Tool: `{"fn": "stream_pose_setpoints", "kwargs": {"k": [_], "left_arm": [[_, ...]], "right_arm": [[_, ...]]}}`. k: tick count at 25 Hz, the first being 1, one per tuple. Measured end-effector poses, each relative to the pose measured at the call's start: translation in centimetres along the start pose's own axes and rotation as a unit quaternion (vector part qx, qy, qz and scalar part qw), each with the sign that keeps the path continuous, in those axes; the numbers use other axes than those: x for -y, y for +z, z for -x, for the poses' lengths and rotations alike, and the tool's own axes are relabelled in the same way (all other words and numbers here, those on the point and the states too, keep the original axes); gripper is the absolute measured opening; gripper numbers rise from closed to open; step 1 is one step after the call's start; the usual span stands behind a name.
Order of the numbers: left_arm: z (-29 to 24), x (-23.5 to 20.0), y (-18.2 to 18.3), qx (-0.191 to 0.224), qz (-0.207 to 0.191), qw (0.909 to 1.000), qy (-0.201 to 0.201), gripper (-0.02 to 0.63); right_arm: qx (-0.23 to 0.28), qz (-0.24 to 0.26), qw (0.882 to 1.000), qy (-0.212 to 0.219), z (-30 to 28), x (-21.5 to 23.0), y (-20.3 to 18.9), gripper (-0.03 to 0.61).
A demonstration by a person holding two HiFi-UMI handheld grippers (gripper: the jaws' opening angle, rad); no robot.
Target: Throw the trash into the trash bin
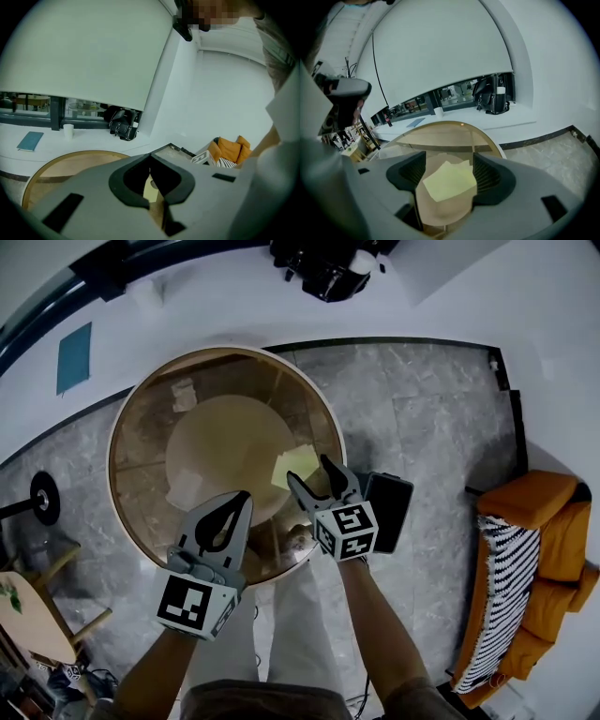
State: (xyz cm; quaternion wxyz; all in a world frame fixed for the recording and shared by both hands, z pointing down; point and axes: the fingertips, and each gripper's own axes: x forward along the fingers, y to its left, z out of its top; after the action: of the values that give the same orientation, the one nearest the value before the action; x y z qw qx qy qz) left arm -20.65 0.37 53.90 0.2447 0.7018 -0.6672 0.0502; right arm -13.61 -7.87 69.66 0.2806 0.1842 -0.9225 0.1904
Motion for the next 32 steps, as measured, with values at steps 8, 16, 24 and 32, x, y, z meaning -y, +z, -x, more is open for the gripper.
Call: {"fn": "stream_pose_setpoints", "kwargs": {"k": [8, 16, 24, 32], "left_arm": [[0.0, -0.5, -0.7, -0.014, -0.001, 0.9999, -0.006, 0.018], [-0.2, -0.9, -0.9, -0.017, 0.002, 0.9998, -0.006, 0.018], [-0.1, -0.7, -1.5, -0.021, 0.005, 0.9997, -0.011, 0.018], [-0.3, 0.6, -1.7, -0.026, 0.000, 0.9993, -0.027, 0.019]], "right_arm": [[-0.060, 0.035, 0.997, -0.014, -3.2, 0.7, -3.2, 0.318], [-0.083, 0.045, 0.995, -0.022, -3.8, 0.6, -4.2, 0.316], [-0.114, 0.051, 0.992, -0.021, -3.4, 0.4, -5.7, 0.146], [-0.110, 0.046, 0.993, -0.016, -1.9, -0.4, -5.9, 0.030]]}}
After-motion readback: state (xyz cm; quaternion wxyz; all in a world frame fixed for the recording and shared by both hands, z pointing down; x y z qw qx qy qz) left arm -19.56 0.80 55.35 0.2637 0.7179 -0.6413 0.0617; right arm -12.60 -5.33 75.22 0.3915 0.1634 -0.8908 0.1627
